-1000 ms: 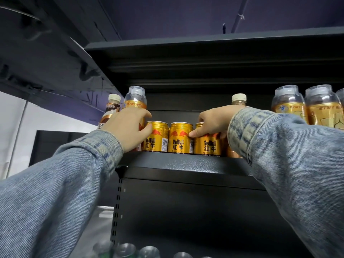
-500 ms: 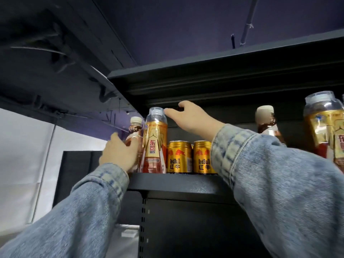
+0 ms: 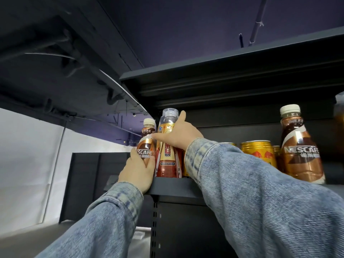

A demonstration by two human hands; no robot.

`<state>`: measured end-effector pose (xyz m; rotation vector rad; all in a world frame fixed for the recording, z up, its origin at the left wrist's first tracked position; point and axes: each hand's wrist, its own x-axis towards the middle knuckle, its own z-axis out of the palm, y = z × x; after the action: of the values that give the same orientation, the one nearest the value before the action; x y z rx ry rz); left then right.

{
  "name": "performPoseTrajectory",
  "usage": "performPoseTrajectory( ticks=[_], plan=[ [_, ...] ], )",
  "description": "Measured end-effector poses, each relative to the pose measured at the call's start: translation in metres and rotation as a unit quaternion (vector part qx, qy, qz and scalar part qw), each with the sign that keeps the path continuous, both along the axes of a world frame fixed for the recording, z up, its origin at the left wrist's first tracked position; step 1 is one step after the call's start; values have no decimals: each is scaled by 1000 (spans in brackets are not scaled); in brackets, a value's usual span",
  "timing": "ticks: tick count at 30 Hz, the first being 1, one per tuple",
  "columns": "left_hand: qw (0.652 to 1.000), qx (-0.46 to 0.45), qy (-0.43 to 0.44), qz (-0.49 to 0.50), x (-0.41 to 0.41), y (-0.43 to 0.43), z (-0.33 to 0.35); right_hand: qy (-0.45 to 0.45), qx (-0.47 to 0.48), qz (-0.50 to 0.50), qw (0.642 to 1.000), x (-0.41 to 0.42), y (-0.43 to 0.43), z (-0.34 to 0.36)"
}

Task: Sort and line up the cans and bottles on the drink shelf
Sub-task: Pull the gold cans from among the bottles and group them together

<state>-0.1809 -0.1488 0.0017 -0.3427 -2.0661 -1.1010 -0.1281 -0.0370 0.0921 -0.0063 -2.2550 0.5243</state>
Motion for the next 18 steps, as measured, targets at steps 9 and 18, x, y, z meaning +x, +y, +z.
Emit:
performPoseTrajectory(
  ticks=[9, 18],
  plan=[
    [1000, -7, -7, 14, -4, 2, -2, 77, -22, -1, 997, 8, -2, -6],
    [988, 46, 148, 19, 35, 5, 4, 214, -140, 97, 962, 36, -5, 7]
  ],
)
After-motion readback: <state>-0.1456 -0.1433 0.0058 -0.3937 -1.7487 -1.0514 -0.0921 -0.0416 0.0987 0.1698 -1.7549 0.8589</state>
